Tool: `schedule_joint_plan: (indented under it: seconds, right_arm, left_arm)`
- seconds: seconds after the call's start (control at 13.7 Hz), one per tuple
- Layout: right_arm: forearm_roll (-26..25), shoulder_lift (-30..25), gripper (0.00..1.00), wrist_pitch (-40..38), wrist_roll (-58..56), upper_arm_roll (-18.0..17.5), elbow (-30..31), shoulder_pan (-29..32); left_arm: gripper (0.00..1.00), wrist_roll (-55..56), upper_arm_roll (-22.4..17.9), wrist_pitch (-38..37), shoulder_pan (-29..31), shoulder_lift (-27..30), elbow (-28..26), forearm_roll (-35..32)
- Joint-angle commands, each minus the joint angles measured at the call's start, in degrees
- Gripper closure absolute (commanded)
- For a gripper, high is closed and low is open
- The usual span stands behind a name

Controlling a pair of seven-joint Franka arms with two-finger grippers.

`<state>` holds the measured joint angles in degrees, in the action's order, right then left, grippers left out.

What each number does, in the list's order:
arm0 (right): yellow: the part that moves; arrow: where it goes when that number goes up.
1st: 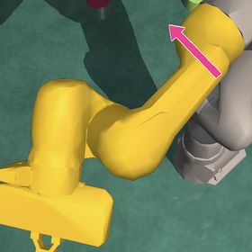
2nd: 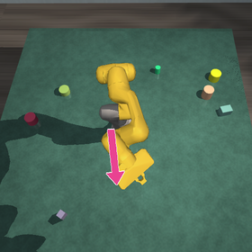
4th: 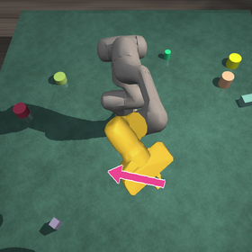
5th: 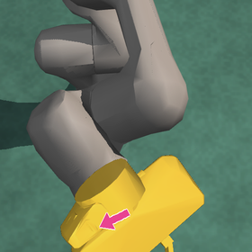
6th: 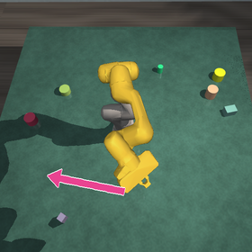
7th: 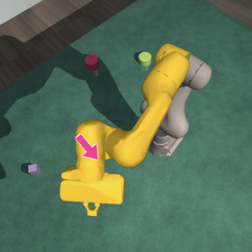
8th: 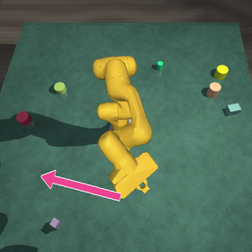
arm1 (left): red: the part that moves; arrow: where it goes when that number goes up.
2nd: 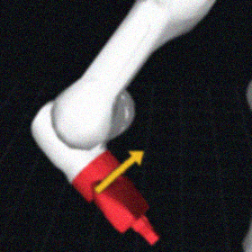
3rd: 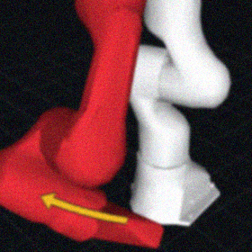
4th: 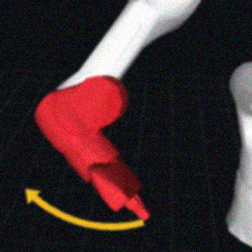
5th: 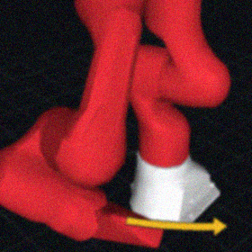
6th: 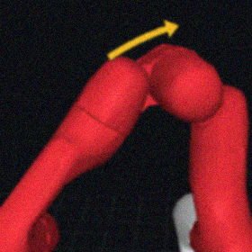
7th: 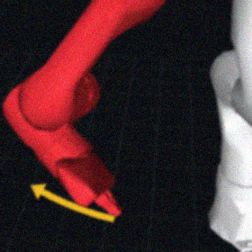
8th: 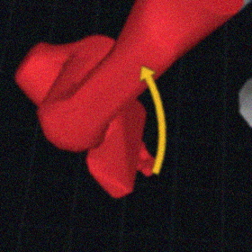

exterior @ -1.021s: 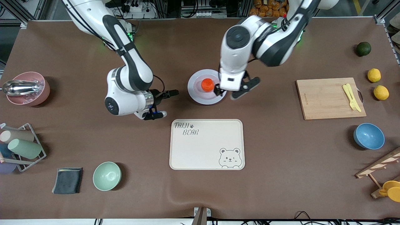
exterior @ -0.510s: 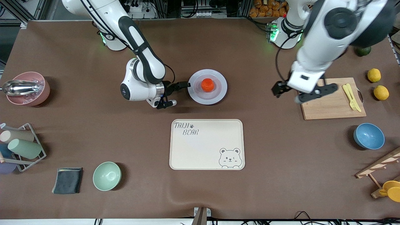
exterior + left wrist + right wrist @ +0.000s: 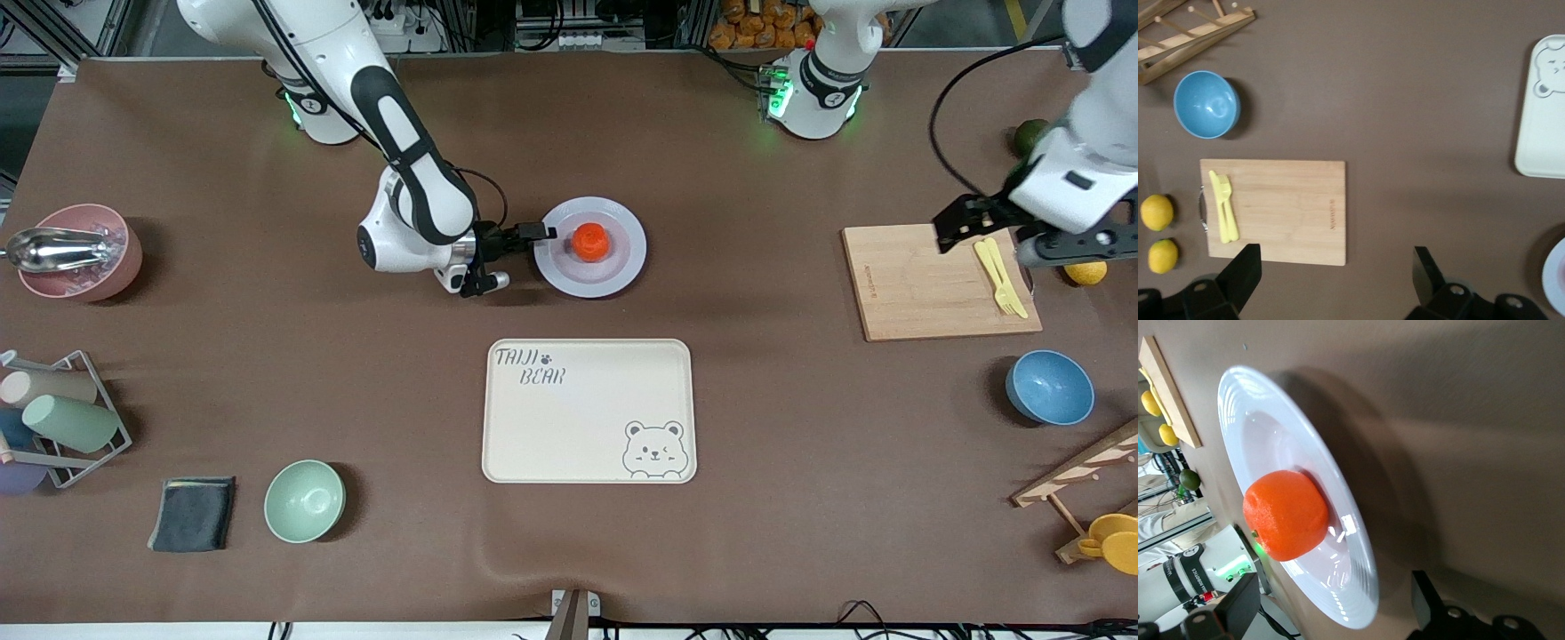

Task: Place orange and plate with both arms
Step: 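Release the orange and withdraw the left gripper while the right gripper grips the plate, then slide the plate with the right gripper onto the bear tray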

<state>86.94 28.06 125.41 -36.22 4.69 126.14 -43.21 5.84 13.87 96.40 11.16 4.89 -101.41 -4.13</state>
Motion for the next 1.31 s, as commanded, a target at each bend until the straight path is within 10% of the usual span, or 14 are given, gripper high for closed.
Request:
schedule_joint_plan:
  seconds: [0.0,0.07,0.15,0.22,0.88,1.24]
  right_arm:
    - [8.04,2.69,0.0,0.45,-7.35,0.49,0.07,-2.67]
    - [10.16,3.48,0.18,0.45,-9.9,0.49,-0.02,-3.37]
    - [12.18,3.93,0.76,0.36,-11.23,0.49,-0.02,-3.63]
    - [13.33,3.93,1.0,0.36,-11.42,0.49,-0.02,-3.64]
    - [13.52,0.08,1.0,0.01,-11.51,0.58,-1.95,-3.64]
    - [13.43,0.06,1.0,0.44,-7.05,0.84,-9.92,1.89]
  left_arm:
    - [0.0,-1.97,0.72,-2.96,2.98,0.56,2.87,1.76]
    - [0.0,-2.06,0.72,-4.37,3.16,0.29,4.01,1.76]
    - [0.0,-1.89,0.72,-5.77,3.07,0.12,5.33,1.76]
    - [0.0,-1.97,0.72,-7.18,3.07,0.03,5.86,1.85]
    - [0.0,-2.5,0.63,-4.57,1.07,-1.37,7.36,2.82]
    - [0.0,-2.5,-9.56,-4.47,-9.23,-4.98,11.58,2.99]
